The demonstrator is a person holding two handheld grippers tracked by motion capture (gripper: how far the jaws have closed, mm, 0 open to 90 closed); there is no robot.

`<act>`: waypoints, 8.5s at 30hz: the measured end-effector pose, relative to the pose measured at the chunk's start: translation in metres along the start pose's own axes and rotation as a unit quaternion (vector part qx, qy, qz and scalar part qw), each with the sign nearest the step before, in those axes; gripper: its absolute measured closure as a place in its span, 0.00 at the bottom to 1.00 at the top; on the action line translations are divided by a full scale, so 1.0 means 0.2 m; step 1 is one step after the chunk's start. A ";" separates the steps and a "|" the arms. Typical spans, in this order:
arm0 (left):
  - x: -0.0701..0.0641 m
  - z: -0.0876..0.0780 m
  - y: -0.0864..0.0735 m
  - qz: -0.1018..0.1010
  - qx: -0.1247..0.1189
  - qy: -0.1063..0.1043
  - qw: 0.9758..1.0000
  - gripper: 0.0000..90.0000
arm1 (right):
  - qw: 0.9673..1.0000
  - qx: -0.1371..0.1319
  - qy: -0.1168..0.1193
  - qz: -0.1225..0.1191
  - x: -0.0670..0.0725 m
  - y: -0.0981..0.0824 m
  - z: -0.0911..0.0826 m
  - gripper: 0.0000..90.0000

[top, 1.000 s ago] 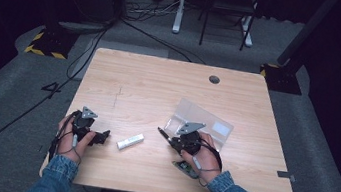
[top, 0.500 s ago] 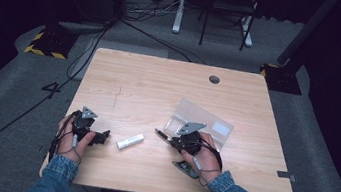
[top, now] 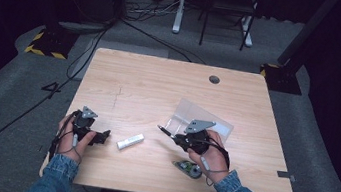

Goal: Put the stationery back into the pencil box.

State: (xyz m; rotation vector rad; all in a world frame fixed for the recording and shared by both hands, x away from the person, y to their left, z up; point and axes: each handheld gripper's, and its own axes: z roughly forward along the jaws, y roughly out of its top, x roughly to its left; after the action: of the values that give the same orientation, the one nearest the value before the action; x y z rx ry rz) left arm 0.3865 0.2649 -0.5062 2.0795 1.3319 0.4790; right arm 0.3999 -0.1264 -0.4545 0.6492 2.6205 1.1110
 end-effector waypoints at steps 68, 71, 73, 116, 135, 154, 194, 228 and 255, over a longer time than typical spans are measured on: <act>0.00 0.02 0.02 0.005 0.000 -0.002 1.000 0.00 | 0.997 0.061 -0.055 0.013 -0.29 -0.20 -0.12 0.89; 0.00 0.02 0.02 0.005 0.000 -0.002 1.000 0.00 | 0.996 0.065 -0.054 0.012 -0.29 -0.20 -0.11 0.89; 0.00 0.02 0.02 0.005 0.000 -0.002 1.000 0.00 | 0.996 0.066 -0.054 0.013 -0.29 -0.20 -0.10 0.89; 0.00 0.02 0.02 0.004 0.000 -0.002 1.000 0.00 | 0.995 0.060 -0.083 -0.006 -0.28 -0.21 -0.10 0.82; 0.00 0.02 0.02 0.004 0.000 -0.002 1.000 0.00 | 0.994 0.087 -0.061 0.013 -0.29 -0.25 -0.06 0.87; 0.00 0.01 0.02 0.007 0.000 -0.003 1.000 0.01 | 0.993 0.075 -0.086 0.027 -0.28 -0.24 -0.04 0.65; 0.00 0.02 0.02 0.005 -0.001 -0.004 1.000 0.00 | 0.998 -0.004 -0.014 0.055 -0.04 -0.20 -0.32 0.40; 0.00 0.02 0.02 0.004 -0.001 -0.004 1.000 0.00 | 0.996 0.070 0.049 0.041 0.12 -0.34 -0.16 0.24; 0.00 0.02 0.02 0.004 -0.001 -0.004 1.000 0.00 | 0.994 0.106 0.017 0.000 0.14 -0.34 -0.16 0.32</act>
State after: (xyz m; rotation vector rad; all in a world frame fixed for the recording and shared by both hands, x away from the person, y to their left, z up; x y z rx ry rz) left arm 0.3903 0.2623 -0.5063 2.0833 1.3182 0.4760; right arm 0.3423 -0.1746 -0.4839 0.6768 2.7919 0.8586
